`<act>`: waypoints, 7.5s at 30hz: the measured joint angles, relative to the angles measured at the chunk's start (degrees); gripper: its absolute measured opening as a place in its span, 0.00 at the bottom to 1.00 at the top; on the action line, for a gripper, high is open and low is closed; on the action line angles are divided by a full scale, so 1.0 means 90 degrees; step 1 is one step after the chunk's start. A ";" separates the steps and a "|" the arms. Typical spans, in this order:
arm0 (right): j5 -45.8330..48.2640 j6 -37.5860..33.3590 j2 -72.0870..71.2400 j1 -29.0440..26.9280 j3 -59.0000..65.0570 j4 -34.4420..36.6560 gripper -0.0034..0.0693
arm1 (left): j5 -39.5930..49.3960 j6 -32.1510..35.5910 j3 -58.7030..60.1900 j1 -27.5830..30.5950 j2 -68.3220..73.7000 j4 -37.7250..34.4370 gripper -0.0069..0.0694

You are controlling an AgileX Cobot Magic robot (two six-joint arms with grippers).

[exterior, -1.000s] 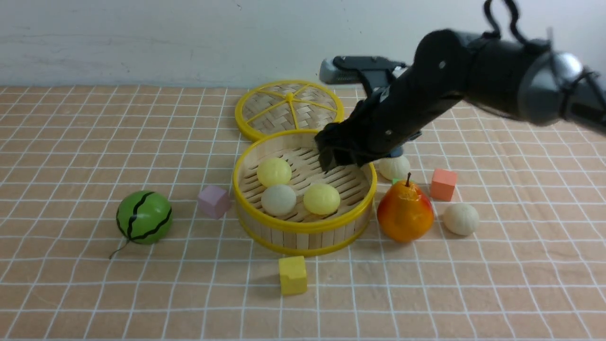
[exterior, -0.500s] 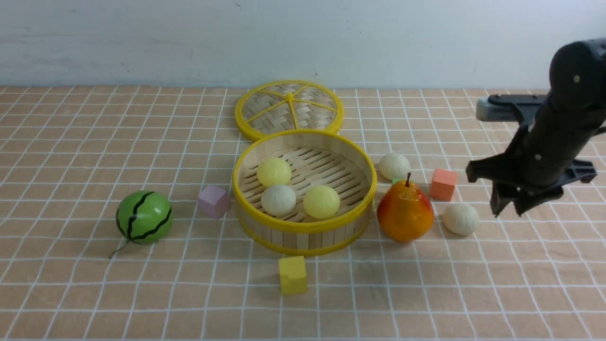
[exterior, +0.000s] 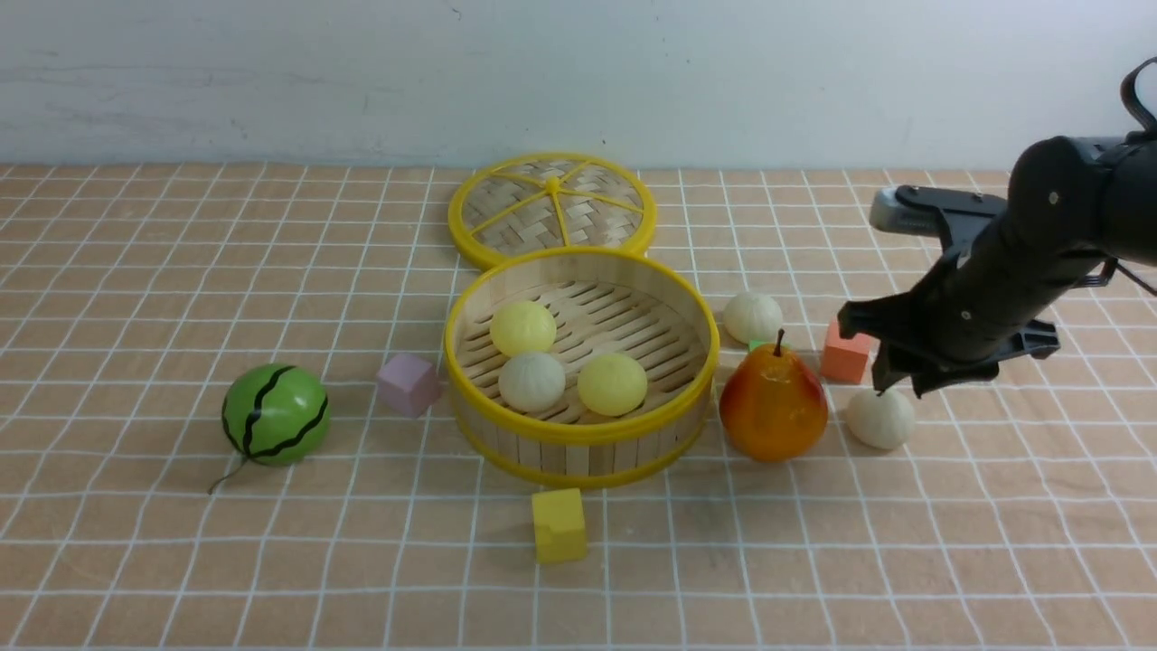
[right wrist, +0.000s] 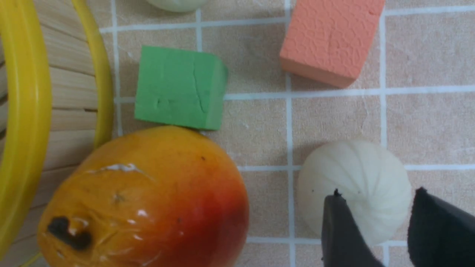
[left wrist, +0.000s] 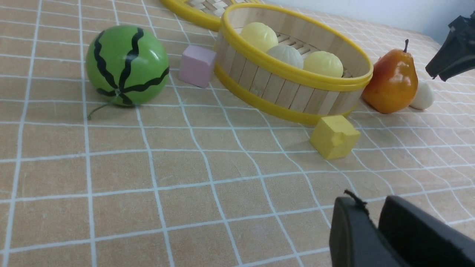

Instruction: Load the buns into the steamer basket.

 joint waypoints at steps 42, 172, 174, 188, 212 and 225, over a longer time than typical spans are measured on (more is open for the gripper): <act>-0.0598 -0.1633 0.0072 0.1772 -0.1651 0.0552 0.06 | 0.0000 0.0000 0.0000 0.0000 0.0000 0.0000 0.28; -0.0463 -0.2877 0.1402 0.1847 -0.3374 0.1832 0.73 | 0.0000 0.0000 0.0000 0.0000 0.0000 0.0000 0.40; 0.0556 -0.2441 0.0792 0.1791 -0.3380 0.1531 0.69 | 0.0000 0.0000 0.0000 0.0000 0.0000 0.0000 0.40; 0.3400 -0.0208 -0.3118 0.1723 -0.1620 -0.0203 0.03 | 0.0000 0.0000 0.0000 0.0000 0.0000 0.0000 0.40; 0.2528 -0.0544 -0.8435 0.0456 0.1992 -0.0516 0.03 | 0.0000 0.0000 0.0000 0.0000 0.0000 0.0000 0.40; -0.3033 -0.0790 -1.1592 -0.0277 0.8345 -0.1095 0.03 | 0.0000 0.0000 0.0000 0.0000 0.0000 0.0000 0.40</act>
